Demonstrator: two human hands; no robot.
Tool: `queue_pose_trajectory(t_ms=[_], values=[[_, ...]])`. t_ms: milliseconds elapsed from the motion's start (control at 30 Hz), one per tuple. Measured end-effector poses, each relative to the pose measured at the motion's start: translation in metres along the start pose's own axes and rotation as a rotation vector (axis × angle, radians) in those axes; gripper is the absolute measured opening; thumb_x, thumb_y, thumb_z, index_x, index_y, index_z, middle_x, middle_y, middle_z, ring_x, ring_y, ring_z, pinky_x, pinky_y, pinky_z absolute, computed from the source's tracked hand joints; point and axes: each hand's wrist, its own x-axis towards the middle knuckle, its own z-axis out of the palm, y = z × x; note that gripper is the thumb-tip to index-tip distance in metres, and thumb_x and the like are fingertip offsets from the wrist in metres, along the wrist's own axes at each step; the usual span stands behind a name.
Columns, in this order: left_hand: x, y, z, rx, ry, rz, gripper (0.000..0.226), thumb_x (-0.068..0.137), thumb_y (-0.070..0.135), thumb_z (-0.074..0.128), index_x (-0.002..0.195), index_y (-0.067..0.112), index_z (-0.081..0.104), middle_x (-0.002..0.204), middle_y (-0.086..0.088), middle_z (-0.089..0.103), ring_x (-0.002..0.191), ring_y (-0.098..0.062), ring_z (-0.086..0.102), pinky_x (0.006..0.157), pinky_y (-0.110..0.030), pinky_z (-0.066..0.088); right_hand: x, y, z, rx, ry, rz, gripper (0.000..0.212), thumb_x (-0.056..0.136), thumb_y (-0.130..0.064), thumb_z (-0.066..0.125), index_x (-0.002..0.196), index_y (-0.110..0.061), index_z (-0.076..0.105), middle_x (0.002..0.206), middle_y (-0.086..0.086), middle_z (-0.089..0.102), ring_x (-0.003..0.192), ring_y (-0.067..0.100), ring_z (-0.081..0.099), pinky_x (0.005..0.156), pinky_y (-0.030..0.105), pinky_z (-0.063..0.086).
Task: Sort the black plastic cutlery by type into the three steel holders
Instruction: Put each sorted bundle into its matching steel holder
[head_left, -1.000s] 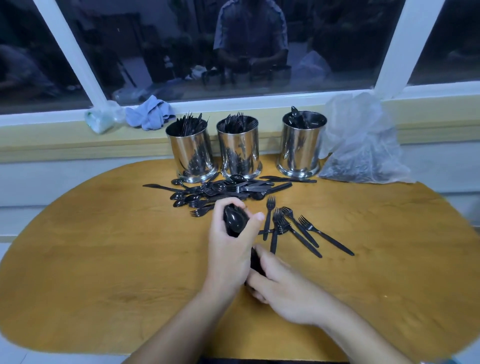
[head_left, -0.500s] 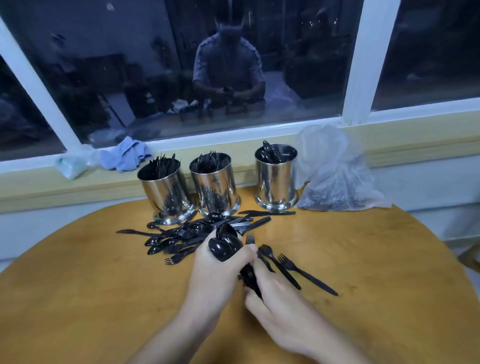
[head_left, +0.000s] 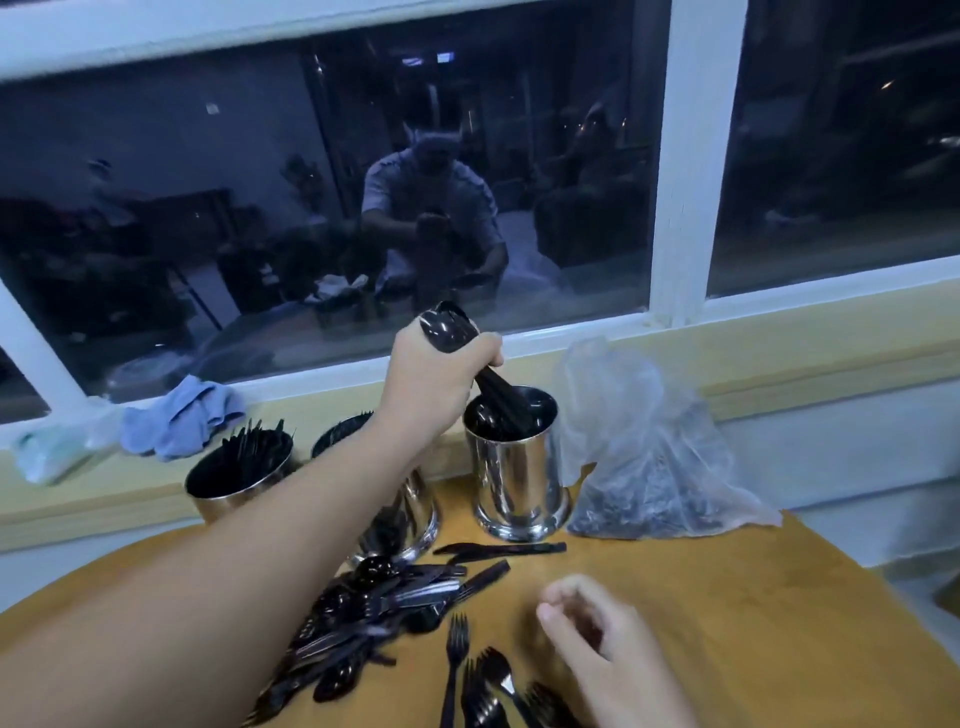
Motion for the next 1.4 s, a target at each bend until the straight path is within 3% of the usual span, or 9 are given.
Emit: queue_pose_trajectory(t_ms=[300, 400, 567, 700, 900, 1000, 1133, 1233, 1400], values=[[0.073, -0.059, 0.058, 0.254, -0.147, 0.046, 0.031, 0.077, 0.028, 0.083, 0.087, 0.003, 0.068, 0.085, -0.016, 0.077, 0.08, -0.035, 0.071, 0.074, -0.047, 0.058, 0.023, 0.03, -0.003, -0.021, -0.097, 0.057, 0.021, 0.094, -0.035, 0.082, 0.082, -0.043, 0.067, 0.07, -0.022, 0.062, 0.071, -0.002, 0.058, 0.073, 0.012, 0.041], [0.077, -0.079, 0.065, 0.288, -0.209, 0.038, 0.031, 0.082, 0.026, 0.086, 0.085, 0.003, 0.065, 0.071, -0.005, 0.069, 0.064, -0.027, 0.061, 0.068, -0.044, 0.053, 0.029, 0.028, -0.003, 0.008, -0.045, 0.058, 0.02, 0.092, -0.033, 0.084, 0.083, -0.042, 0.068, 0.07, -0.02, 0.064, 0.068, -0.001, 0.058, 0.071, 0.013, 0.043], [0.073, -0.092, 0.066, 0.421, -0.229, 0.107, 0.026, 0.082, 0.026, 0.092, 0.093, 0.017, 0.071, 0.087, 0.003, 0.075, 0.086, -0.02, 0.069, 0.077, -0.032, 0.052, 0.07, 0.024, -0.001, -0.082, 0.22, -0.089, 0.032, 0.093, -0.038, 0.082, 0.114, -0.051, 0.062, 0.109, -0.019, 0.064, 0.101, 0.006, 0.066, 0.087, 0.019, 0.053], [0.065, -0.086, 0.061, 0.57, -0.235, 0.101, 0.069, 0.077, 0.046, 0.096, 0.136, 0.039, 0.062, 0.124, 0.01, 0.069, 0.11, -0.017, 0.063, 0.093, -0.031, 0.047, 0.115, 0.003, -0.006, -0.221, 0.269, -0.12, 0.077, 0.094, -0.053, 0.079, 0.156, -0.034, 0.038, 0.139, -0.022, 0.043, 0.124, -0.002, 0.049, 0.104, 0.02, 0.04], [0.057, -0.091, 0.054, 0.57, -0.257, 0.114, 0.059, 0.08, 0.051, 0.095, 0.13, 0.039, 0.066, 0.112, 0.013, 0.069, 0.104, -0.013, 0.066, 0.092, -0.032, 0.05, 0.146, -0.015, 0.002, -0.16, 0.271, -0.198, 0.094, 0.086, -0.053, 0.086, 0.16, -0.038, 0.031, 0.15, -0.017, 0.046, 0.135, 0.004, 0.052, 0.112, 0.034, 0.049], [0.051, -0.096, 0.053, 0.735, -0.266, 0.241, 0.04, 0.089, 0.053, 0.083, 0.119, 0.034, 0.064, 0.116, 0.011, 0.069, 0.11, -0.019, 0.062, 0.099, -0.043, 0.054, 0.148, -0.014, 0.006, -0.164, 0.278, -0.211, 0.091, 0.092, -0.052, 0.082, 0.163, -0.038, 0.026, 0.148, -0.02, 0.043, 0.132, 0.003, 0.05, 0.107, 0.028, 0.046], [0.045, -0.095, 0.054, 0.711, -0.358, 0.265, 0.056, 0.107, 0.049, 0.067, 0.158, 0.033, 0.05, 0.161, 0.009, 0.057, 0.145, -0.015, 0.052, 0.117, -0.032, 0.042, 0.147, -0.011, 0.008, -0.172, 0.291, -0.226, 0.09, 0.095, -0.05, 0.08, 0.164, -0.037, 0.023, 0.148, -0.021, 0.041, 0.124, -0.007, 0.045, 0.101, 0.012, 0.04], [0.041, -0.094, 0.055, 0.796, -0.504, 0.263, 0.054, 0.116, 0.055, 0.047, 0.162, 0.026, 0.052, 0.167, 0.003, 0.054, 0.153, -0.021, 0.048, 0.121, -0.037, 0.039, 0.149, -0.011, 0.009, -0.191, 0.284, -0.228, 0.092, 0.098, -0.046, 0.079, 0.167, -0.032, 0.02, 0.149, -0.024, 0.035, 0.123, -0.014, 0.036, 0.095, -0.003, 0.032], [0.038, -0.079, 0.048, 0.966, -0.607, 0.264, 0.068, 0.116, 0.062, 0.039, 0.171, 0.022, 0.038, 0.174, -0.009, 0.044, 0.164, -0.03, 0.034, 0.13, -0.047, 0.029, 0.141, -0.019, 0.0, -0.244, 0.259, -0.227, 0.083, 0.098, -0.035, 0.079, 0.164, -0.026, 0.03, 0.153, -0.005, 0.048, 0.129, -0.002, 0.045, 0.117, 0.031, 0.044]])
